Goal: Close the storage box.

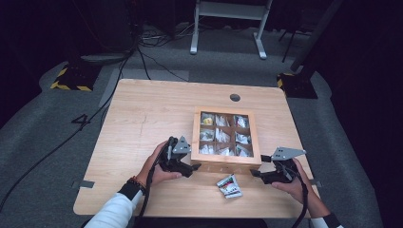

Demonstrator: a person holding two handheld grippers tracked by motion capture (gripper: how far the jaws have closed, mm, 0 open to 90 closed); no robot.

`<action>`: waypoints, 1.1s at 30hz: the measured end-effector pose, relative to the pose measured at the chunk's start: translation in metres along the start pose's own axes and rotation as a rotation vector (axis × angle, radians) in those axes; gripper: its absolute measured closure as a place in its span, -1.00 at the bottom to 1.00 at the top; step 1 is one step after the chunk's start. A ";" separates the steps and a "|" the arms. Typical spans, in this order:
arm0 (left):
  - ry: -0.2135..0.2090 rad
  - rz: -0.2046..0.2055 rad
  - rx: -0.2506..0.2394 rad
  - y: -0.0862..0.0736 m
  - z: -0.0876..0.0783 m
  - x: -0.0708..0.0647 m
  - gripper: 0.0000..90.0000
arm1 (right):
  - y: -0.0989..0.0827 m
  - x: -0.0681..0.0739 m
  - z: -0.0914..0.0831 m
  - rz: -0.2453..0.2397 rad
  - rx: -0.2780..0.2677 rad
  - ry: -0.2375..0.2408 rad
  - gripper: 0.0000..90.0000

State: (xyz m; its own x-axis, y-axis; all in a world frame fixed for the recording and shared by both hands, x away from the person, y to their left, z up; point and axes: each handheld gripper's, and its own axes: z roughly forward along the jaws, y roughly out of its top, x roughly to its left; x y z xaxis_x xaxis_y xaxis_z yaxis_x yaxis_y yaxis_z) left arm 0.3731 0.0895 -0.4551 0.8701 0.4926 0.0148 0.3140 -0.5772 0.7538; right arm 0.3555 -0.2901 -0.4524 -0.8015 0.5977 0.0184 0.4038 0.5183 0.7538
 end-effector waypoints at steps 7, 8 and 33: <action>0.027 0.028 0.001 -0.002 0.000 -0.002 -0.64 | -0.004 0.002 0.007 -0.019 0.026 -0.022 -0.41; 0.040 0.033 -0.003 -0.002 -0.001 -0.002 -0.64 | -0.004 0.002 0.008 -0.016 0.026 -0.025 -0.41; 0.193 -0.006 0.017 -0.048 -0.051 0.026 -0.60 | 0.006 -0.006 -0.028 -0.029 -0.079 -0.099 -0.39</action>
State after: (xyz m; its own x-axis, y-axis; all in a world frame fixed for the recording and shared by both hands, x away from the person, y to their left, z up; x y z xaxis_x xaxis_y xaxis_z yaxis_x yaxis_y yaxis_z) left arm 0.3606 0.1634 -0.4573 0.7797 0.6110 0.1370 0.3270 -0.5839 0.7430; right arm 0.3502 -0.3073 -0.4294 -0.7635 0.6424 -0.0662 0.3418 0.4889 0.8026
